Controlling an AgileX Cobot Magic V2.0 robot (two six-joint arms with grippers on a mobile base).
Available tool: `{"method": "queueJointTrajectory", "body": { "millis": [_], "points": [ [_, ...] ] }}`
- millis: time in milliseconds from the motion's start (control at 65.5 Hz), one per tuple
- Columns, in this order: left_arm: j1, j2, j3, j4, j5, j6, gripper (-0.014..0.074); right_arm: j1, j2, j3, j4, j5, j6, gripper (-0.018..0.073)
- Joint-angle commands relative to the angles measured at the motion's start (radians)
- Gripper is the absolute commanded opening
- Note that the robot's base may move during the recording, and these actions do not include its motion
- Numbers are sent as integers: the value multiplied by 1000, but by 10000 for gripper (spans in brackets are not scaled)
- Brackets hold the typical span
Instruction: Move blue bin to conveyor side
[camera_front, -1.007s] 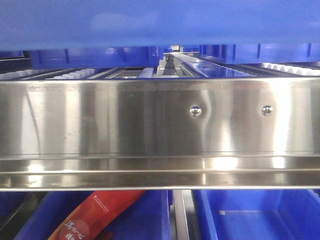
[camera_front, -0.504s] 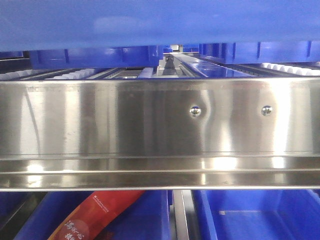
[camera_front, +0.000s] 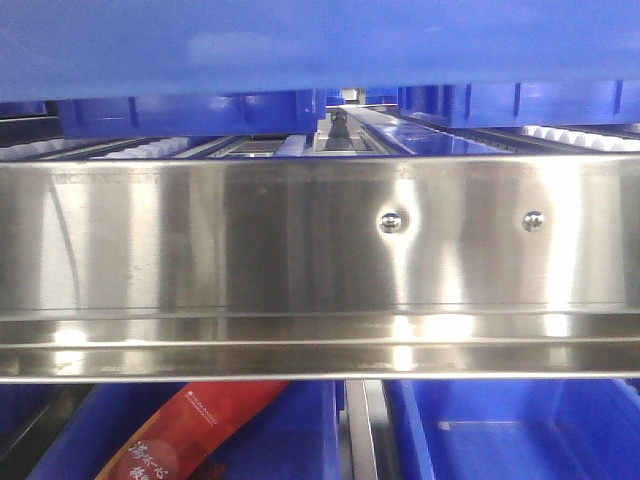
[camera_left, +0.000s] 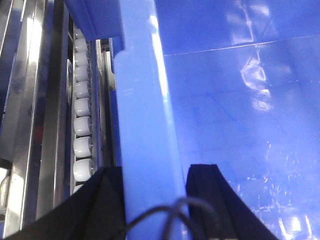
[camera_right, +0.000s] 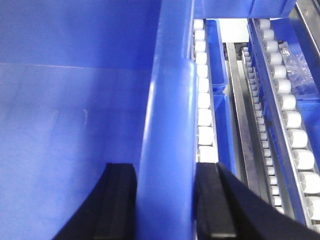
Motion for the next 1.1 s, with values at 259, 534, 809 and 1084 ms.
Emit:
{"method": "queueJointTrajectory", "body": {
  "millis": [259,534,809,1084],
  "points": [
    [-23,-13,-24,-89,-110,12,-20,8,-18,-11,78,-97,-18,-79],
    [-23,-13,-24,-89,-110,12,-20,8,-18,-11,78,-97,-18,-79],
    [-23,-13,-24,-89,-110,12,-20,8,-18,-11,78,-97,-18,-79],
    [-23,-13,-24,-89,-110,12,-20,8,-18,-11,78,-97,-18,-79]
  ]
}}
